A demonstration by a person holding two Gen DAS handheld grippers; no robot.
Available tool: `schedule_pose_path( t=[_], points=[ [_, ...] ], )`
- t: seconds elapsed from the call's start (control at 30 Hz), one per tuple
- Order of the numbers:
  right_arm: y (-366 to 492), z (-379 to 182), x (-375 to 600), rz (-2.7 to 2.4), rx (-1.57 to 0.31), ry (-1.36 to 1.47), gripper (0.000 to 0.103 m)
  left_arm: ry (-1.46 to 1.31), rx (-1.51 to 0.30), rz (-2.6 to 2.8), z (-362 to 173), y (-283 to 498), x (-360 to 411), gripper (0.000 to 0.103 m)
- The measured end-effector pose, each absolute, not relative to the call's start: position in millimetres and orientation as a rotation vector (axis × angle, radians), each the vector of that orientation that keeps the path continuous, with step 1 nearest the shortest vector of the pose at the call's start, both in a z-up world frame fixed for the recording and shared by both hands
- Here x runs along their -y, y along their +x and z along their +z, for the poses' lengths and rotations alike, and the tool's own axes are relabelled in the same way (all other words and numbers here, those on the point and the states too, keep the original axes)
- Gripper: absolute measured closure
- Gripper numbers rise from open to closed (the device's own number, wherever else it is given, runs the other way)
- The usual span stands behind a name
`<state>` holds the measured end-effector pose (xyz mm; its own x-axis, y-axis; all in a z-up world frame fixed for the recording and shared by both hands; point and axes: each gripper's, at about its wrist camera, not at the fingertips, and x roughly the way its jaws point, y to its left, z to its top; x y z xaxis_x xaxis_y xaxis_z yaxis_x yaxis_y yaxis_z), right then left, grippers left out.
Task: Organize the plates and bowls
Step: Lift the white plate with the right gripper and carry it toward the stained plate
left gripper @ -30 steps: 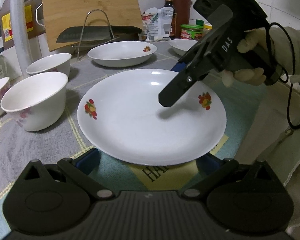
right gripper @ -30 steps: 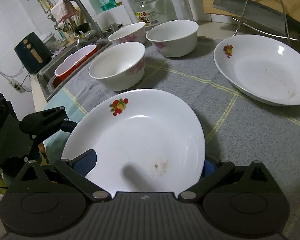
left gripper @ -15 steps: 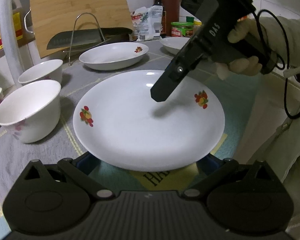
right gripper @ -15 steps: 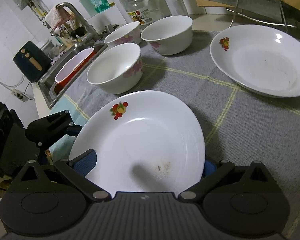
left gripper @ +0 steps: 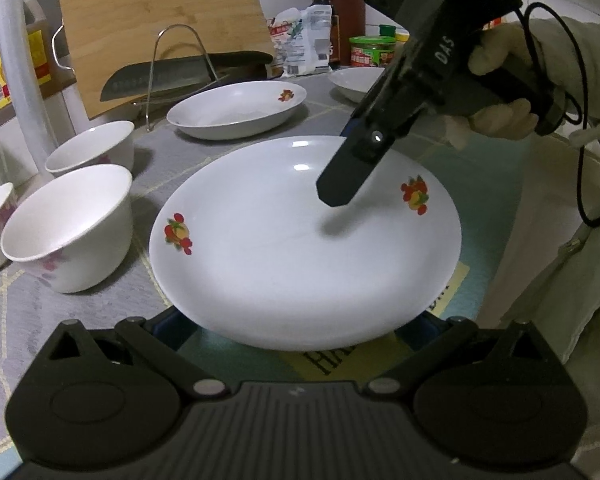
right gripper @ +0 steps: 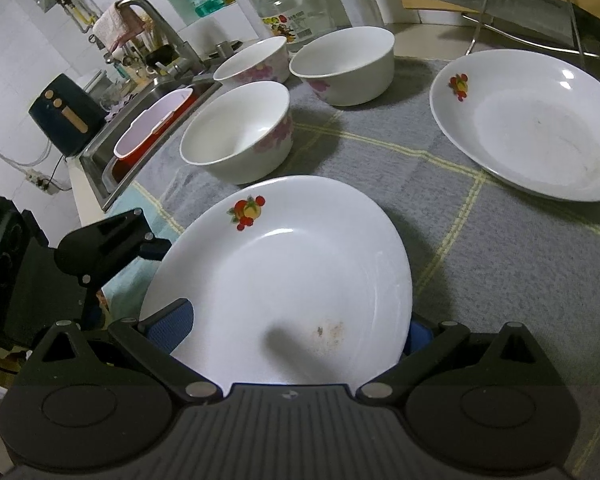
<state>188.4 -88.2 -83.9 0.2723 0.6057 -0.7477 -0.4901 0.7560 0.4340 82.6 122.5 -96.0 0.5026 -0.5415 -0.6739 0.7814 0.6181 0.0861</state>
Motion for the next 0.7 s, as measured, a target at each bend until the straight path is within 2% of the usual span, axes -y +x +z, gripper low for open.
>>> schedule_pose_path(
  t=[0.7],
  points=[
    [214,-89,99,0.716,-1.128,0.343,0.000,0.405,-0.639,-0.856,-97,84,-130,0.000]
  ],
)
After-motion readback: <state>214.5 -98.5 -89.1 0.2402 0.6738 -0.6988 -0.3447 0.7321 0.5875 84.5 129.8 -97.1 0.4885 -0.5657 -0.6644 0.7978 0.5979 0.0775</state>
